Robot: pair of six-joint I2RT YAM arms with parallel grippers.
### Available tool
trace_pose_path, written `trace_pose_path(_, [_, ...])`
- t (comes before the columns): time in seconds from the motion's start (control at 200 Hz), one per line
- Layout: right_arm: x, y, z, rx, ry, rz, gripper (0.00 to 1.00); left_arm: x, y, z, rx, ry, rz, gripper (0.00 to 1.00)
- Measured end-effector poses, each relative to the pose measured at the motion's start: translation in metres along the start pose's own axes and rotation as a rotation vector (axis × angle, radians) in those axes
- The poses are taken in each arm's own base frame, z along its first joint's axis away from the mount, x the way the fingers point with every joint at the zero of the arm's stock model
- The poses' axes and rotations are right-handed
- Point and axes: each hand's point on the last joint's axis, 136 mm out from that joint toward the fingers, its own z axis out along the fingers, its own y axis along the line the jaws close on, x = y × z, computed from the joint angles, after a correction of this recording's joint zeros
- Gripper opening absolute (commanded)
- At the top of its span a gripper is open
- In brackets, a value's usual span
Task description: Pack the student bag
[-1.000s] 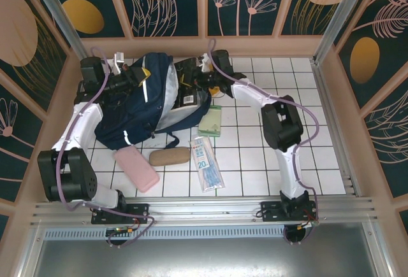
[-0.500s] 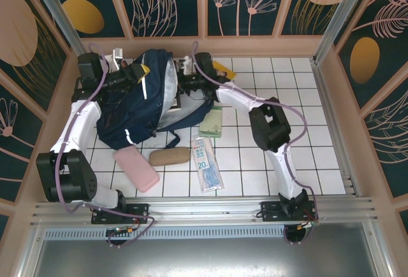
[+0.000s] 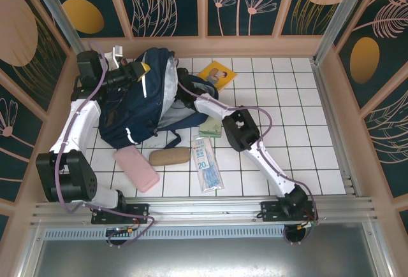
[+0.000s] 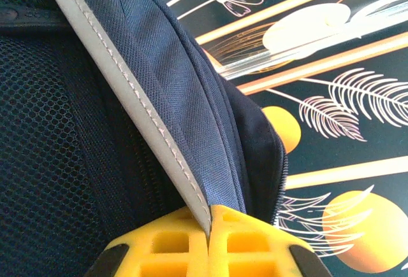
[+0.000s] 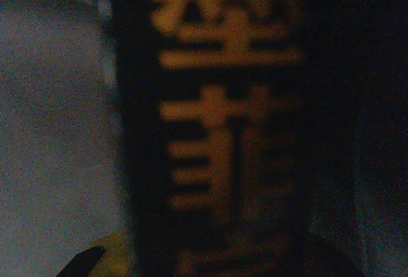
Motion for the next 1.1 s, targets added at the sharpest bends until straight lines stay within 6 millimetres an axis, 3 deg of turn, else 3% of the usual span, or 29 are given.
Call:
trace_pose_path(0.085, [0.0, 0.005, 0.008, -0.01, -0.015, -0.012, 0.47, 0.001, 0.0, 0.001, -0.001, 0.003, -0.002, 0.0])
trace_pose_path(0.145, [0.0, 0.017, 0.011, -0.026, -0.024, -0.045, 0.6, 0.001, 0.001, 0.001, -0.001, 0.003, -0.002, 0.0])
trace_pose_path(0.235, [0.001, 0.027, 0.013, -0.024, -0.034, -0.09, 0.71, 0.001, 0.0, 0.001, -0.001, 0.002, -0.001, 0.0])
trace_pose_path(0.315, [0.002, 0.021, 0.01, 0.018, -0.048, -0.108, 0.78, 0.001, 0.001, 0.001, -0.002, 0.002, 0.003, 0.0])
trace_pose_path(0.45, [0.009, 0.014, -0.016, 0.111, -0.064, -0.126, 0.93, 0.001, 0.003, 0.0, -0.009, 0.001, 0.012, 0.0])
trace_pose_path(0.646, [0.011, 0.033, -0.073, 0.164, -0.091, -0.195, 0.99, -0.004, 0.007, -0.004, -0.031, -0.015, 0.018, 0.0])
trace_pose_path(0.821, [0.002, 0.078, -0.129, 0.136, -0.162, -0.302, 0.98, -0.022, 0.013, -0.016, -0.116, -0.081, 0.043, 0.0])
trace_pose_path(0.991, [-0.015, 0.114, -0.191, 0.104, -0.272, -0.36, 0.91, -0.051, 0.037, -0.042, -0.219, -0.204, 0.023, 0.0])
trace_pose_path(1.101, [-0.034, 0.111, -0.228, 0.131, -0.35, -0.352, 0.84, -0.072, 0.049, -0.06, -0.327, -0.304, 0.036, 0.0])
